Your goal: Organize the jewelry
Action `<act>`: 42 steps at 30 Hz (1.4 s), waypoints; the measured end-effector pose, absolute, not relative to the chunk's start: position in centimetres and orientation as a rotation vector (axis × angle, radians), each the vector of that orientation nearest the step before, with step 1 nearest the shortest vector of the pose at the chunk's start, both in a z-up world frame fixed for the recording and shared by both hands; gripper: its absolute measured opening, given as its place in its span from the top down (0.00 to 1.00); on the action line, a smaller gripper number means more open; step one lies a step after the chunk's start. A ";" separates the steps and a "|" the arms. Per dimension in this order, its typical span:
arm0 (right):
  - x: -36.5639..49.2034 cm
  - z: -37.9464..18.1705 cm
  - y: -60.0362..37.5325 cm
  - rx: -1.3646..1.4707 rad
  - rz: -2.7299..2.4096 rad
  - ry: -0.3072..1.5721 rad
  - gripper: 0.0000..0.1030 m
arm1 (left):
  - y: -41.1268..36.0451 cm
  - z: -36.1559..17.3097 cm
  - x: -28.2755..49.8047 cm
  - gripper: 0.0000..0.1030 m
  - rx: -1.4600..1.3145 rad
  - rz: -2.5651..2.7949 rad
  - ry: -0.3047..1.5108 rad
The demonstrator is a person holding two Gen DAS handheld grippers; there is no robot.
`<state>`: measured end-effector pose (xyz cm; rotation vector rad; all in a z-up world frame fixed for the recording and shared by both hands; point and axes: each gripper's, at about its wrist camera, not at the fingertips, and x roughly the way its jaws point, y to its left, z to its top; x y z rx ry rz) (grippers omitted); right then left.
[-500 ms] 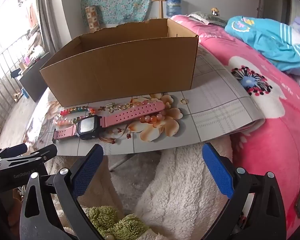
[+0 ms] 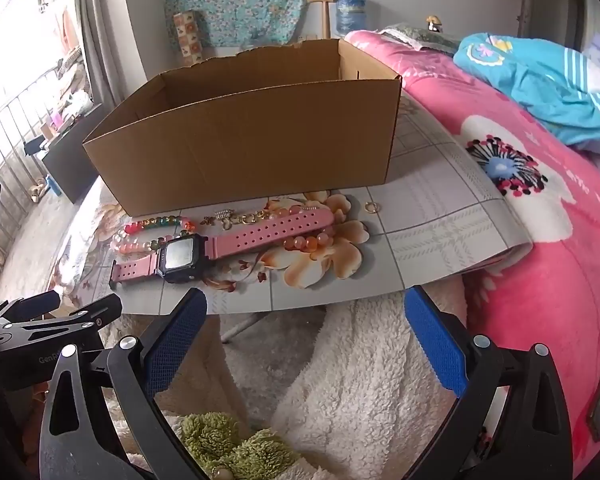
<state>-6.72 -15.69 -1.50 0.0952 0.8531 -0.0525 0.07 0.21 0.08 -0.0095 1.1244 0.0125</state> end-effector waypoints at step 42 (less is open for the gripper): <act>-6.7 -1.0 -15.4 0.080 -0.050 0.844 0.08 | -0.1 0.3 0.0 0.06 0.005 0.027 1.118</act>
